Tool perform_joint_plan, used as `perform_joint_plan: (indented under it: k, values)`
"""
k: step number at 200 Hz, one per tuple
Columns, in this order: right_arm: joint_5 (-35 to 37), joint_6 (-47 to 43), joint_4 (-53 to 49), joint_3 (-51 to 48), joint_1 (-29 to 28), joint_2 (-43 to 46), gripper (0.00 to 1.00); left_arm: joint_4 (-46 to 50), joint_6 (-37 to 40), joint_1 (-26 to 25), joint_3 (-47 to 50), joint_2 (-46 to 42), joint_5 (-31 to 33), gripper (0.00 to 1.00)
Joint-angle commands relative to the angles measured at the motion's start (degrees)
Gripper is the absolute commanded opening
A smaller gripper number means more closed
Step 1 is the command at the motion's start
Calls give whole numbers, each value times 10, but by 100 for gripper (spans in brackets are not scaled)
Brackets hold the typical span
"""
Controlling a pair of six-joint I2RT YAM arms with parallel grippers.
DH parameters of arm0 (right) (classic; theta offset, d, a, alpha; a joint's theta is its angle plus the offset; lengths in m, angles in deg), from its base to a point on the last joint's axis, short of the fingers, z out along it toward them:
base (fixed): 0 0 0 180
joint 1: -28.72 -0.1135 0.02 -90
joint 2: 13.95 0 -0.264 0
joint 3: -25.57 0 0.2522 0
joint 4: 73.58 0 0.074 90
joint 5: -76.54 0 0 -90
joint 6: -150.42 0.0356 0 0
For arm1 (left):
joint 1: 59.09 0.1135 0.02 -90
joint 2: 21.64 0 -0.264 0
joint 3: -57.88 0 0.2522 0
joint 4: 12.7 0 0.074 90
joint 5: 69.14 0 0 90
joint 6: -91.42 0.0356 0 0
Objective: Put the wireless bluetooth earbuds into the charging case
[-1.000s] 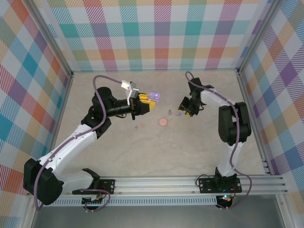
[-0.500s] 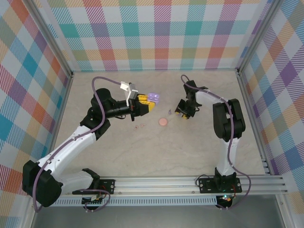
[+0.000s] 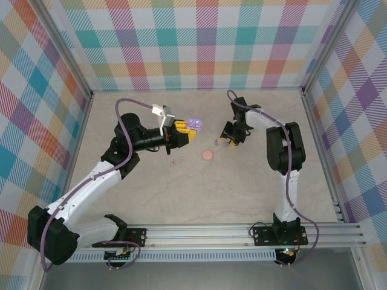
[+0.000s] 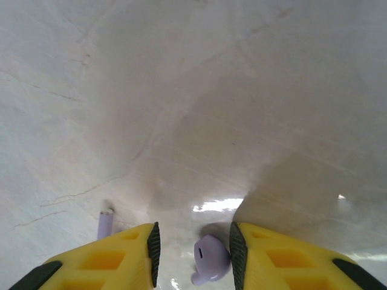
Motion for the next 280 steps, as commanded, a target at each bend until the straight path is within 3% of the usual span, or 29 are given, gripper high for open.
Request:
perform_joint_plan:
  k: [1, 112, 170, 280]
  values:
    - [-8, -33, -33, 30, -13, -16, 37, -3, 8, -4, 9, -15, 4, 10]
    - [79, -126, -101, 69, -40, -7, 36, 0, 8, -4, 8, -18, 7, 10]
    - [47, -153, -92, 64, -47, -4, 35, 0, 7, -5, 8, -16, 8, 10]
    - [83, -148, -115, 80, -59, -30, 32, 1, 6, -5, 11, -18, 9, 10]
